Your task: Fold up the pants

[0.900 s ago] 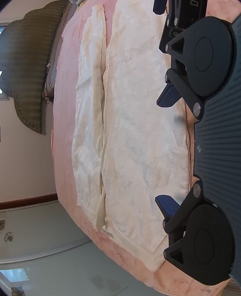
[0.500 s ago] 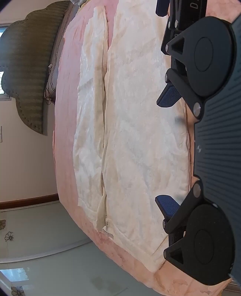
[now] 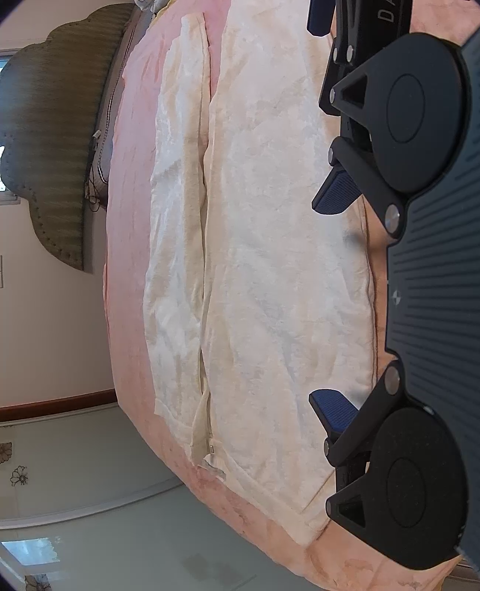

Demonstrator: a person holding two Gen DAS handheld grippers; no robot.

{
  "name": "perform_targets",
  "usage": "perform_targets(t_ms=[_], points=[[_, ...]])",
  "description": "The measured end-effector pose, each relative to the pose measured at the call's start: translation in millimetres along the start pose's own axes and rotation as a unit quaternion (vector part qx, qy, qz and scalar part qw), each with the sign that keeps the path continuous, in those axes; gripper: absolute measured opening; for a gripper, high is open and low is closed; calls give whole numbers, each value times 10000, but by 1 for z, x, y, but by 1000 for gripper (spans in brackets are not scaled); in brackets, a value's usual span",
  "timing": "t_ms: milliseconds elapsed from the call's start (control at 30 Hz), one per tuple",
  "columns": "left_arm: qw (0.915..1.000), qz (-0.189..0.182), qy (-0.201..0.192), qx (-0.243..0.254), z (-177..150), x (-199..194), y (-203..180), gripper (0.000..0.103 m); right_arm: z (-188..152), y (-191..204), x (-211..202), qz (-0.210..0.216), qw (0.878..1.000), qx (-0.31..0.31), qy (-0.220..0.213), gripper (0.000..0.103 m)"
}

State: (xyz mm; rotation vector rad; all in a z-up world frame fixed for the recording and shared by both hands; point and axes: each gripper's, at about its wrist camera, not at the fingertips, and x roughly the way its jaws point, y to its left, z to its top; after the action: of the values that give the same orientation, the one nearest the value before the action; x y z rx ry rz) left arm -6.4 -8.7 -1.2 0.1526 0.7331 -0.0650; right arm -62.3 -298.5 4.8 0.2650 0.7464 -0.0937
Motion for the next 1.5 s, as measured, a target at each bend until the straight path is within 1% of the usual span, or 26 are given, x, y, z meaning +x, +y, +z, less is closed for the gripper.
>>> perform_targets(t_ms=[233, 633, 833, 1033, 1200, 1500], points=[[10000, -22, 90, -36, 1, 4, 3, 103, -2, 2, 1, 17, 10000, 8, 21, 103], [9999, -20, 136, -24, -1, 5, 3, 103, -2, 1, 0, 28, 10000, 9, 35, 103], [9995, -116, 280, -87, -3, 7, 7, 103, -4, 2, 0, -3, 10000, -36, 89, 103], [9987, -213, 454, -61, -13, 2, 8, 103, -11, -4, -4, -25, 9998, -36, 206, 103], [9984, -199, 534, -47, -19, 0, 9, 103, -15, -8, -8, -45, 9997, -24, 244, 103], [9979, -197, 615, -94, -19, 3, 11, 103, -17, -8, -6, -24, 9995, -47, 320, 103]])
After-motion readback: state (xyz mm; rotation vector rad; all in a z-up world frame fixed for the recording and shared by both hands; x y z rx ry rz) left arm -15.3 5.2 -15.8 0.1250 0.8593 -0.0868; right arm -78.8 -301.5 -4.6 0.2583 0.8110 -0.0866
